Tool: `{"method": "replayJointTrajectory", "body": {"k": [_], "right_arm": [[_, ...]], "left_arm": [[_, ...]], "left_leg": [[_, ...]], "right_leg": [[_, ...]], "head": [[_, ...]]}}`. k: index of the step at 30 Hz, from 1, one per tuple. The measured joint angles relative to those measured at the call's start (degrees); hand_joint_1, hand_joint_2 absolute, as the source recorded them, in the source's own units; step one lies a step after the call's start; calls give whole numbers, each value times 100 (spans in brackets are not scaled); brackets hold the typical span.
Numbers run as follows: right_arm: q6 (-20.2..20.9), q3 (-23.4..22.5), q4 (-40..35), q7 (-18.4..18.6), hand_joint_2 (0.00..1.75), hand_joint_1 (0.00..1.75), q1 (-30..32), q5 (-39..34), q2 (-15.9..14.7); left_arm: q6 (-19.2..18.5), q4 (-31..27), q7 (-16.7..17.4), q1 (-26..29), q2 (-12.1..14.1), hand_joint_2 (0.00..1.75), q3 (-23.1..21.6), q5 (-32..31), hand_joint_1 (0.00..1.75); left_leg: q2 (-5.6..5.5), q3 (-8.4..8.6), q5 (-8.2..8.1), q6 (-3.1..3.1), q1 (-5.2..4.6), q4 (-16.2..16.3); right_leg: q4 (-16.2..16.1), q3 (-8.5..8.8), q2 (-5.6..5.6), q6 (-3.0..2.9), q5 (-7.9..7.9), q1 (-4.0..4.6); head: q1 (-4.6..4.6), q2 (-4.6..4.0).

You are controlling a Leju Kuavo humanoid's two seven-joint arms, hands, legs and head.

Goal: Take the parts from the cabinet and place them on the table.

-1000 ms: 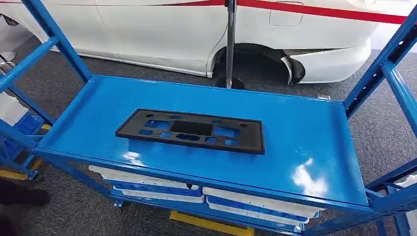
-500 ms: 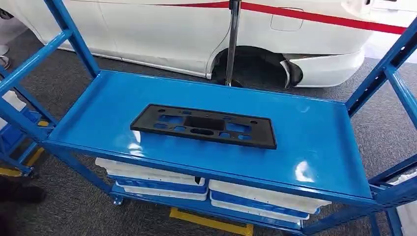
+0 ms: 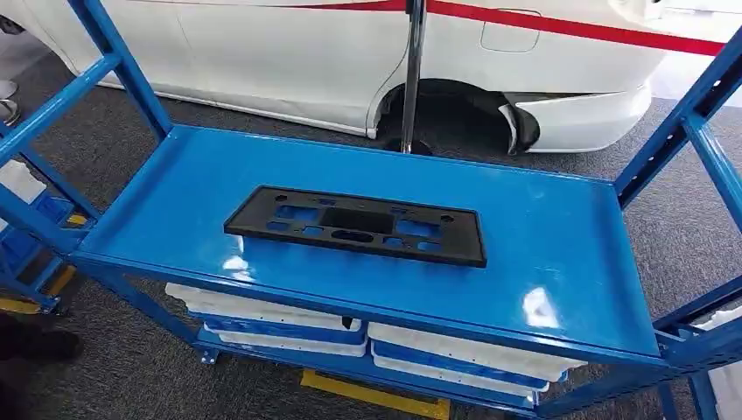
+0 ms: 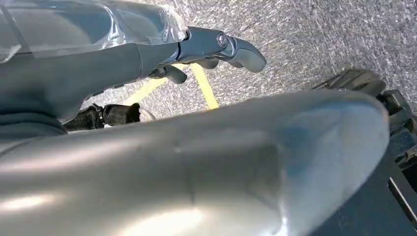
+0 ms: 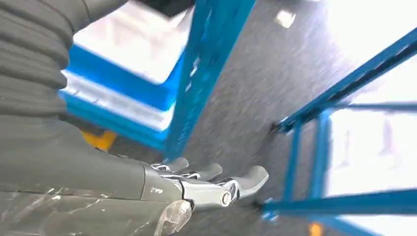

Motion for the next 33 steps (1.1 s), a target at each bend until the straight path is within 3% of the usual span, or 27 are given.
{"method": "replayJointTrajectory", "body": {"k": [3,13,20,27,33], "right_arm": [[-81,-133,-480,0,175,0,51,349,129],[173,-487,-1653,0,175,0,316,249,404],[265,-540,-2503,0,175,0,369,838,662],[326,-535,-3520,2,175,0,332,1897,948],[-328,-186,-4599,0,175,0,23,4441,1073]], "left_arm": [[4,0,-9,0,0,0,0,-2,0],[4,0,-17,0,0,0,0,-11,0],[4,0,-17,-1,4,0,0,-13,0],[2,0,-17,-2,15,0,0,-33,0],[-24,0,-107,-6,24,0,-9,-131,0]], "left_leg": [[1,1,2,-4,5,0],[2,3,3,-8,11,0],[3,3,2,-9,11,0],[3,2,1,-11,14,-1],[4,8,4,-15,15,-1]], "right_leg": [[6,-2,0,-5,-4,6],[8,2,1,-7,-4,10],[8,0,2,-7,-4,10],[10,0,1,-9,-5,12],[12,8,0,-12,-3,12]], "head": [[0,0],[4,0],[2,0],[2,0],[7,0]]}}
